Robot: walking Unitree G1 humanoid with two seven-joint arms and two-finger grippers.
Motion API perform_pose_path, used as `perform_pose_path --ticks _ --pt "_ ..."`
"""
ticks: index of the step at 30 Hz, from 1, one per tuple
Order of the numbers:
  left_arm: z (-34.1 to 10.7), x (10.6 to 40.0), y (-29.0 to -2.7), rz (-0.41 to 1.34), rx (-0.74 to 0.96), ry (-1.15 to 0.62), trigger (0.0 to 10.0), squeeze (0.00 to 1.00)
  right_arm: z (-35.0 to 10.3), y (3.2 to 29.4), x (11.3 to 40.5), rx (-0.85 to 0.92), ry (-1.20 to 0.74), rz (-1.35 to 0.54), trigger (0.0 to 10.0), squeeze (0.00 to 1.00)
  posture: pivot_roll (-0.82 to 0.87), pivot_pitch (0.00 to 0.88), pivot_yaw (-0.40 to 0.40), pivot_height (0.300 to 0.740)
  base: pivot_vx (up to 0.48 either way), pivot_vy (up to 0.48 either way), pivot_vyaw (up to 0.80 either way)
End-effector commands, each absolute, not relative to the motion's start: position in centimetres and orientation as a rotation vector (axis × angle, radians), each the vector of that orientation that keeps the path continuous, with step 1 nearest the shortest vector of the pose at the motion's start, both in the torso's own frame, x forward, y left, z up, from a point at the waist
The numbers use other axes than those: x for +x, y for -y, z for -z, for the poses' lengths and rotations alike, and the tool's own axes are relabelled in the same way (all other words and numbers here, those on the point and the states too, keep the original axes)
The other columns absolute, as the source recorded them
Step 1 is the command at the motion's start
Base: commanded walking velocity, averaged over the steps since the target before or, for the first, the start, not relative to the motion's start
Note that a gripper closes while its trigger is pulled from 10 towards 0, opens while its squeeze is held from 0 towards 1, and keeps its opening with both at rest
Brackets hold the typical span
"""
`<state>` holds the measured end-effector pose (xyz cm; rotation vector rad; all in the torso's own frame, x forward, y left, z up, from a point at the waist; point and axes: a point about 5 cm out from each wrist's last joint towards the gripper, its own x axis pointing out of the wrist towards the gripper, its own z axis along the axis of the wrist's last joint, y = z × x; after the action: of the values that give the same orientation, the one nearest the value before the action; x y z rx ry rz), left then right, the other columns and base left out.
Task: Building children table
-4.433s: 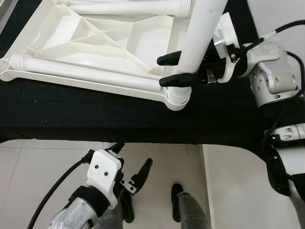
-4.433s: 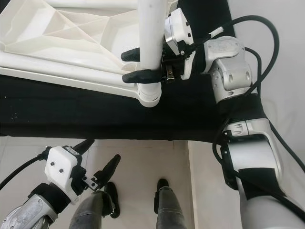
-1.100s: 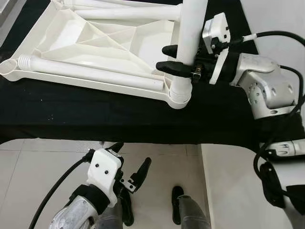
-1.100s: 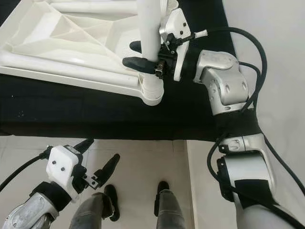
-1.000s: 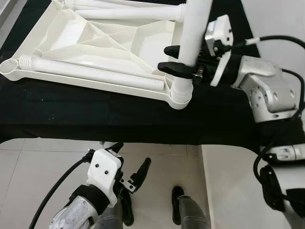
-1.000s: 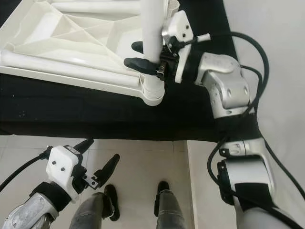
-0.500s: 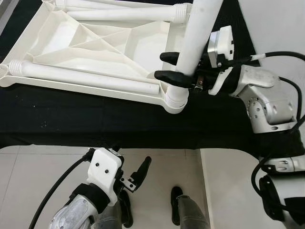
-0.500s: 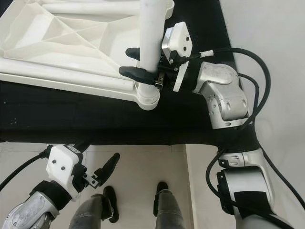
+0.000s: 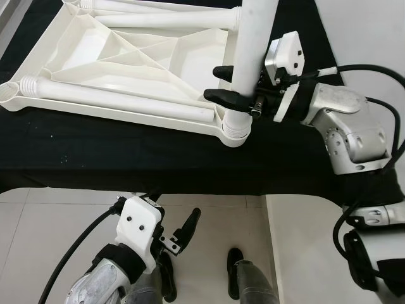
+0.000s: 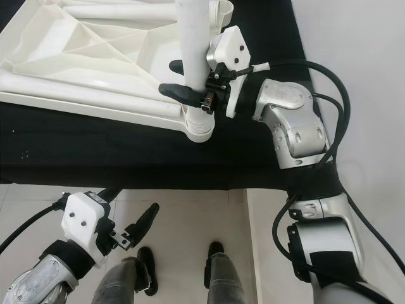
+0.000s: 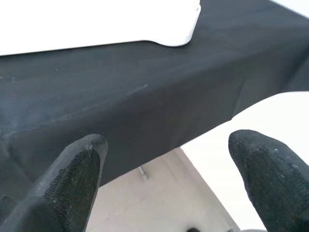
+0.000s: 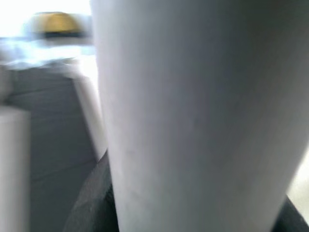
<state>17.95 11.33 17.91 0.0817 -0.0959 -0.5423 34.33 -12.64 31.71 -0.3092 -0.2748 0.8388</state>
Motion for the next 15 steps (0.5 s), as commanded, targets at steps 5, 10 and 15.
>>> perform_pose_path --ticks 5,10,15 --pt "-17.2 18.0 -11.3 0.525 0.075 0.071 10.0 0.0 -22.1 16.2 31.3 -0.063 -0.061 -0.107 10.0 0.0 -0.02 0.411 -0.019 0.74 0.0 0.0 0.0" --pt "-17.0 18.4 -11.3 0.532 0.088 0.071 10.0 0.0 -22.0 14.8 30.1 0.035 0.045 -0.049 10.0 0.0 -0.02 0.386 -0.005 0.74 0.0 0.0 0.0" --pt "-16.8 19.2 -11.6 0.521 0.105 0.077 10.0 0.0 -21.3 13.0 30.1 0.033 0.027 -0.08 10.0 0.0 -0.01 0.356 -0.007 0.74 0.0 0.0 0.0"
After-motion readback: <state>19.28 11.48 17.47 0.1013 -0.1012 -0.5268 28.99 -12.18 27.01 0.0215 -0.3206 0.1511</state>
